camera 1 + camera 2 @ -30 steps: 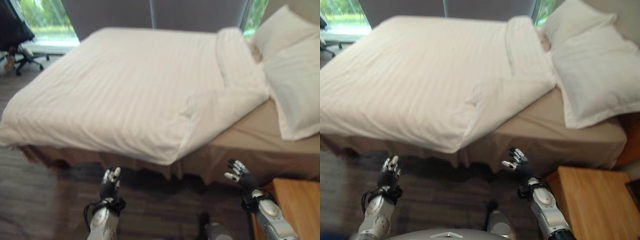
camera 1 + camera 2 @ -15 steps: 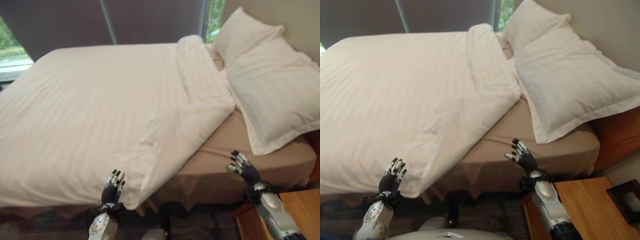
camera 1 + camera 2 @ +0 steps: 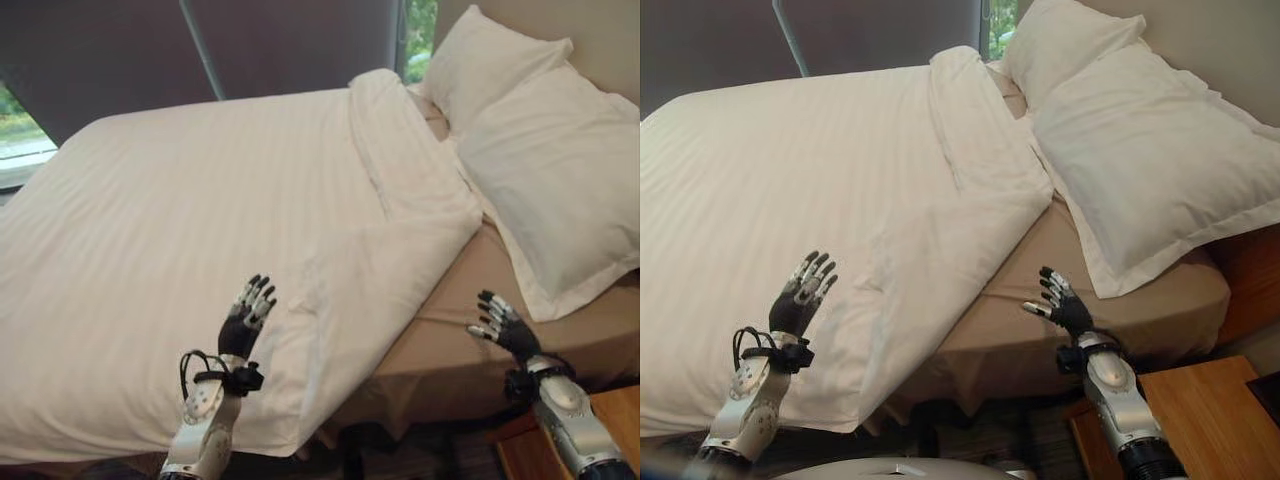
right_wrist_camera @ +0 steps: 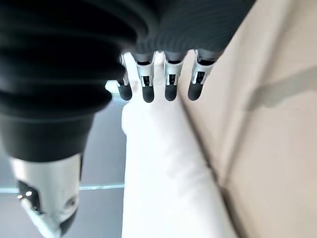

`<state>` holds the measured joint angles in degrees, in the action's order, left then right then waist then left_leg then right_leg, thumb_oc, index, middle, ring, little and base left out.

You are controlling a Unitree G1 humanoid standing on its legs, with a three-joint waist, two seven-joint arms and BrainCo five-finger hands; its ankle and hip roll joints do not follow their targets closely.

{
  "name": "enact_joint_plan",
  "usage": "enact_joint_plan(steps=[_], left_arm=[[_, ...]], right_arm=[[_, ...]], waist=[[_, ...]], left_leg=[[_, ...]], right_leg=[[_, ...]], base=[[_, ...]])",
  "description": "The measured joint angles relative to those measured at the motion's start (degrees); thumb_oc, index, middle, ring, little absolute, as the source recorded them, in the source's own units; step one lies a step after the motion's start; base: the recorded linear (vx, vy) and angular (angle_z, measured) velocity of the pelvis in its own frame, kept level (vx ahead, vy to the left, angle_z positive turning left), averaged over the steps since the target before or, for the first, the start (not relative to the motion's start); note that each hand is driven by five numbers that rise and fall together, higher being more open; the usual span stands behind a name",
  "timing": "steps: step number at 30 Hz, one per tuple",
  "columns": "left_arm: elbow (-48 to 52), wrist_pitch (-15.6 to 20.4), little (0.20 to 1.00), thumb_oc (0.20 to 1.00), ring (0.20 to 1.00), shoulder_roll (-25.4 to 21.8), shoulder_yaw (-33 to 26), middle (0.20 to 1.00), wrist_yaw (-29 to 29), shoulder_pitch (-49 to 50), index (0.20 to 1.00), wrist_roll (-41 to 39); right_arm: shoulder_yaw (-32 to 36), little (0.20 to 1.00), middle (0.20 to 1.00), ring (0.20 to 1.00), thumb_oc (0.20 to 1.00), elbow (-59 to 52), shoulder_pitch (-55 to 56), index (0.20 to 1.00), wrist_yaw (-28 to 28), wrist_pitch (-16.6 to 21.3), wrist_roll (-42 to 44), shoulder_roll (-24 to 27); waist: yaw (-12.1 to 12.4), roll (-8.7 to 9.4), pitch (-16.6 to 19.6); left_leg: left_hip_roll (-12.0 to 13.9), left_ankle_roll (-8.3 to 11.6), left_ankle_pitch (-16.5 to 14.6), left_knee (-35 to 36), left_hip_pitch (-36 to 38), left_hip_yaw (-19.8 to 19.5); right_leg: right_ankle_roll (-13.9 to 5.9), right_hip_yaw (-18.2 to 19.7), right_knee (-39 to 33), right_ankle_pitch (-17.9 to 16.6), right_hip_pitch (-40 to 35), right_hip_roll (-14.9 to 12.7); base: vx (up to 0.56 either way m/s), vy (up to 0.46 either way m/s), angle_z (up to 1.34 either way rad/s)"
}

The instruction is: Making the bed.

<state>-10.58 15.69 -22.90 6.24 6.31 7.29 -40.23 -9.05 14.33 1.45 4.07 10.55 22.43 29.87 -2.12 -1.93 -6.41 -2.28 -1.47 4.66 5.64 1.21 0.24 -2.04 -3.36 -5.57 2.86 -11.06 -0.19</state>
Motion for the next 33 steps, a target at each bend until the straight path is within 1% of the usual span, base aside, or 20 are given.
enact_joint_plan(steps=[1, 3, 4, 5, 6, 7, 8, 9, 10, 11, 12, 14, 17, 21, 22, 25, 26, 28, 30, 33], left_arm=[[0.1, -0.02, 1.0, 1.0, 1.0, -0.03, -0.32, 1.0, -0.85, -0.41, 1.0, 0.03], [1.1, 0.13, 1.0, 1.0, 1.0, -0.26, -1.73, 1.0, -1.9, -0.74, 1.0, 0.27], [1.43, 0.03, 1.0, 1.0, 1.0, -3.72, -2.22, 1.0, -3.9, -1.4, 1.0, 3.8], [1.35, -0.02, 1.0, 1.0, 1.0, -5.13, -2.27, 1.0, -4.26, -1.63, 1.0, 4.98], [1.21, -0.01, 1.0, 1.0, 1.0, -8.5, -2.95, 1.0, -5.24, -2.29, 1.0, 7.4], [0.46, -0.23, 1.0, 1.0, 1.0, -12.96, -4.53, 1.0, -7.01, -4.52, 1.0, 11.81], [-0.68, -0.22, 1.0, 1.0, 1.0, -16.03, -4.59, 1.0, -7.6, -6.55, 1.0, 13.85], [-1.71, -0.13, 1.0, 1.0, 1.0, -17.5, -4.73, 1.0, -8.22, -8.46, 1.0, 15.17], [-6.35, 0.13, 1.0, 1.0, 1.0, -19.76, -4.02, 1.0, -8.96, -14.14, 1.0, 16.96], [-12.88, -0.23, 1.0, 1.0, 1.0, -21.98, -1.3, 1.0, -9.77, -20.36, 1.0, 18.03], [-15.55, -0.21, 1.0, 1.0, 1.0, -22.68, -0.54, 1.0, -10.22, -23.01, 1.0, 18.04], [-21.72, -0.7, 1.0, 1.0, 1.0, -24.08, 0.38, 1.0, -10.58, -28.83, 1.0, 18.03], [-28.9, -1.14, 1.0, 1.0, 1.0, -24.61, 2.84, 1.0, -10.58, -34.83, 1.0, 18.02], [-32.81, -1.6, 1.0, 1.0, 1.0, -24.56, 4.3, 1.0, -10.45, -36.99, 1.0, 18.03], [-35.58, -2.14, 1.0, 1.0, 1.0, -24.56, 4.96, 1.0, -10.3, -37.95, 1.0, 18.76], [-39.39, -2.95, 1.0, 1.0, 1.0, -24.59, 5.89, 1.0, -10.36, -39.83, 1.0, 19.29], [-42.05, -3.34, 1.0, 1.0, 1.0, -24.82, 6.88, 1.0, -10.39, -41.52, 1.0, 20.89], [-45.12, -4.26, 1.0, 1.0, 1.0, -25.73, 6.94, 1.0, -10.51, -44.23, 1.0, 23.15], [-47.56, -4.96, 1.0, 1.0, 1.0, -25.71, 6.96, 1.0, -10.49, -45.42, 1.0, 24.28], [-49.29, -5.13, 1.0, 1.0, 1.0, -25.67, 7.04, 1.0, -10.54, -46.45, 1.0, 25.99]], right_arm=[[-0.63, 1.0, 1.0, 1.0, 1.0, -0.05, -0.63, 1.0, -0.04, 0.0, 0.0, 0.24], [-1.18, 1.0, 1.0, 1.0, 1.0, -0.07, -1.26, 1.0, 0.1, 0.01, 0.0, 0.24], [-1.74, 1.0, 1.0, 1.0, 1.0, -0.08, -1.43, 1.0, 0.21, 0.01, 0.01, 0.24], [-1.95, 1.0, 1.0, 1.0, 1.0, -0.08, -1.43, 1.0, 0.22, 0.01, 0.01, 0.24], [-2.47, 1.0, 1.0, 1.0, 1.0, -0.09, -1.38, 1.0, 0.25, -0.01, 0.0, 0.24], [-2.8, 1.0, 1.0, 1.0, 1.0, 0.08, -1.02, 1.0, 0.42, -0.08, 0.02, 0.2], [-2.8, 1.0, 1.0, 1.0, 1.0, 0.02, -0.96, 1.0, 0.88, -0.27, 0.03, 0.04], [-2.81, 1.0, 1.0, 1.0, 1.0, -0.13, -0.98, 1.0, 1.47, -0.28, 0.03, -0.1], [-3.02, 1.0, 1.0, 1.0, 1.0, 0.1, -0.23, 1.0, 2.12, -0.29, 0.08, -0.11], [-3.88, 1.0, 1.0, 1.0, 1.0, -0.03, -0.16, 1.0, 3.02, -0.5, 0.06, -0.27], [-4.39, 1.0, 1.0, 1.0, 1.0, -0.34, 0.57, 1.0, 3.5, -0.53, 0.1, -0.4], [-5.18, 1.0, 1.0, 1.0, 1.0, -1.7, 2.21, 1.0, 4.86, -0.63, 0.11, -0.48], [-4.58, 1.0, 1.0, 1.0, 1.0, -2.55, 6.9, 1.0, 5.18, -0.72, 0.12, -0.42], [-3.21, 1.0, 1.0, 1.0, 1.0, -2.73, 10.14, 1.0, 5.2, -1.05, 0.25, -0.51], [-2.42, 1.0, 1.0, 1.0, 1.0, -2.72, 11.47, 1.0, 5.2, -1.14, 0.68, -0.48], [-1.45, 1.0, 1.0, 1.0, 1.0, -2.69, 12.6, 1.0, 5.14, -1.17, 1.81, -0.68], [-1.44, 1.0, 1.0, 1.0, 1.0, -2.68, 12.84, 1.0, 5.16, -1.16, 2.89, -0.69], [-1.52, 1.0, 1.0, 1.0, 1.0, -2.71, 12.64, 1.0, 5.18, -1.18, 2.94, -0.72], [-2.22, 1.0, 1.0, 1.0, 1.0, -2.74, 12.6, 1.0, 5.32, -1.35, 2.94, -0.89], [-2.72, 1.0, 1.0, 1.0, 1.0, -2.76, 12.72, 1.0, 5.45, -1.38, 3.51, -0.94]], waist=[[0.65, 0.01, 0.01], [0.8, 0.04, 0.01], [0.79, 0.09, 0.03], [0.77, 0.11, 0.05], [0.74, 0.22, 0.04], [0.57, 0.23, 0.08], [0.81, 0.29, 0.09], [0.74, 0.28, 0.1], [0.07, 0.32, 0.16], [0.35, 0.34, 0.25], [-0.23, 0.44, 0.29], [-2.95, 0.56, 0.45], [-5.95, 0.68, 0.61], [-9.0, 0.64, 0.62], [-10.12, 0.56, 0.65], [-10.62, 0.39, 0.63], [-10.37, 0.25, 0.6], [-10.76, -0.19, 0.41], [-10.85, -0.02, 0.33], [-11.77, 0.08, 0.17]], left_leg=[[0.13, 0.09, 0.03, 0.0, -0.02, -0.28], [0.21, 0.17, 0.09, 0.0, -0.1, -0.66], [0.29, 0.21, 0.07, 0.0, -0.1, -0.7], [0.34, 0.24, 0.05, 0.0, -0.11, -0.69], [0.47, 0.34, -0.02, 0.0, -0.16, -0.56], [0.6, 0.44, -0.09, 0.0, -0.12, -0.07], [0.84, 0.51, -0.13, 0.0, -0.3, 0.42], [0.95, 0.56, -0.16, 0.0, -0.36, 0.82], [0.96, 0.65, -0.23, -0.04, -0.12, 1.19], [1.29, 0.74, -0.29, 0.0, -0.27, 2.25], [1.44, 0.88, -0.4, -0.02, -0.32, 3.1], [1.49, 0.58, -0.19, -0.02, -0.74, 3.92], [1.58, 0.63, -0.23, 0.01, -1.14, 5.06], [1.86, 0.65, -0.24, 0.0, -1.75, 6.05], [2.27, 0.83, -0.36, 0.01, -1.93, 7.04], [2.74, 0.96, -0.43, 0.0, -2.17, 7.73], [3.16, 1.09, -0.46, -0.01, -2.57, 8.8], [3.6, 1.61, -0.31, -0.03, -4.86, 9.34], [3.94, 1.38, 0.17, -0.29, -5.27, 10.32], [4.17, 1.49, 0.1, -0.28, -6.09, 10.56]], right_leg=[[0.05, -0.17, 0.0, 0.04, 0.0, 0.18], [0.08, -0.53, 0.01, 0.05, -0.03, 0.31], [0.27, -0.61, 0.01, 0.17, 0.04, 0.38], [0.29, -0.59, 0.01, 0.19, 0.06, 0.41], [0.29, -0.44, 0.02, 0.19, 0.07, 0.51], [0.31, 0.07, 0.03, 0.19, 0.48, 0.53], [0.29, 0.48, 0.44, 0.23, 0.8, 0.66], [0.27, 0.98, 0.71, 0.23, 1.05, 0.7], [0.28, 1.3, 0.71, 0.31, 1.37, 0.59], [0.13, 2.23, 1.63, 0.49, 2.05, 0.74], [0.14, 3.17, 1.77, 0.46, 2.69, 0.78], [0.31, 4.01, 1.67, 0.0, 3.24, 0.75], [0.35, 5.02, 1.6, -0.12, 3.87, 0.64], [0.4, 6.29, 0.25, -1.33, 4.29, 0.82], [0.59, 7.07, 0.08, -1.6, 5.01, 1.06], [0.81, 7.73, 0.24, -1.78, 5.6, 1.43], [0.87, 8.79, 0.84, -1.83, 6.77, 1.75], [1.06, 9.19, 1.07, -2.28, 9.22, 2.21], [0.94, 10.11, 1.2, -2.9, 9.88, 2.47], [0.88, 10.24, 1.44, -2.84, 11.19, 2.63]], base=[[0.03, -0.009, 0.09], [0.03, -0.004, 0.09], [0.03, -0.002, 0.05], [0.0, 0.0, 0.0], [0.03, 0.002, -0.1], [0.03, 0.001, -0.17], [0.03, -0.003, -0.25], [0.03, -0.001, -0.2], [0.03, 0.014, -0.31], [0.02, 0.017, -0.37], [0.02, 0.017, -0.4], [0.02, 0.011, -0.28], [0.01, 0.0, -0.25], [0.01, 0.007, -0.19], [-0.01, 0.007, -0.21], [-0.04, 0.001, -0.2], [-0.03, -0.009, -0.34], [-0.01, -0.012, -0.26], [-0.01, -0.007, -0.2], [-0.06, -0.005, -0.06]])
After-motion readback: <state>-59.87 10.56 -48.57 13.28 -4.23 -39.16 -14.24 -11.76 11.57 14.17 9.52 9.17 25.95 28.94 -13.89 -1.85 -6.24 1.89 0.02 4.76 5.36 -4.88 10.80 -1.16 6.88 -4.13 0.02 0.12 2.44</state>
